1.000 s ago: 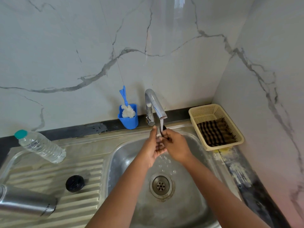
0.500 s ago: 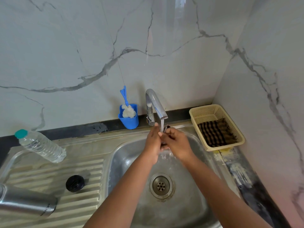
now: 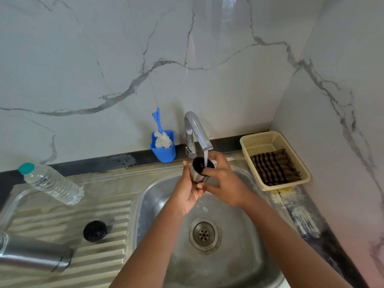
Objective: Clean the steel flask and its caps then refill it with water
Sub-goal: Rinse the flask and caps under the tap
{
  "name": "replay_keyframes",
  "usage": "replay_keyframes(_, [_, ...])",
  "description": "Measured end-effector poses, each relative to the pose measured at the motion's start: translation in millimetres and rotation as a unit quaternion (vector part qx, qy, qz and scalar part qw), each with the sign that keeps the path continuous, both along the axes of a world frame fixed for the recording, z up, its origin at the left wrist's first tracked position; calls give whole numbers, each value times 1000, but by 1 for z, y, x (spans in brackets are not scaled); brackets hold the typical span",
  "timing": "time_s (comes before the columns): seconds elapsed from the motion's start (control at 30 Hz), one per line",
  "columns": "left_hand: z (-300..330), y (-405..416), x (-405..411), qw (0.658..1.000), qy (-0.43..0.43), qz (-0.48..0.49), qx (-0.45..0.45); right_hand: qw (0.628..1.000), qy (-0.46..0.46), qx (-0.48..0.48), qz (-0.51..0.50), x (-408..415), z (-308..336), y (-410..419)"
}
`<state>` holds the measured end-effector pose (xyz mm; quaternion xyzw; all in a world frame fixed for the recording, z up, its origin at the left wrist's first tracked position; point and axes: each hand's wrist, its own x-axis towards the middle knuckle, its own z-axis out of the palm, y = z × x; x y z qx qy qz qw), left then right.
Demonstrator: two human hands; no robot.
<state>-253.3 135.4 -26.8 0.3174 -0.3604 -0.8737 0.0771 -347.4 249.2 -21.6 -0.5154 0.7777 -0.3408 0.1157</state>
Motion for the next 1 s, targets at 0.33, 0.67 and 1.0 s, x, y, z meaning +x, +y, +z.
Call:
replay_keyframes(0.33, [-1, 0, 4, 994, -57, -27, -91, 998, 32, 6, -61, -3, 3, -7])
replay_keyframes(0.67, [-10, 2, 10, 992, -30, 40, -118, 979, -159, -59, -112, -8, 2, -16])
replay_keyframes(1.0, [-3, 8, 8, 977, -34, 28, -207, 653, -713, -60, -249, 17, 21, -23])
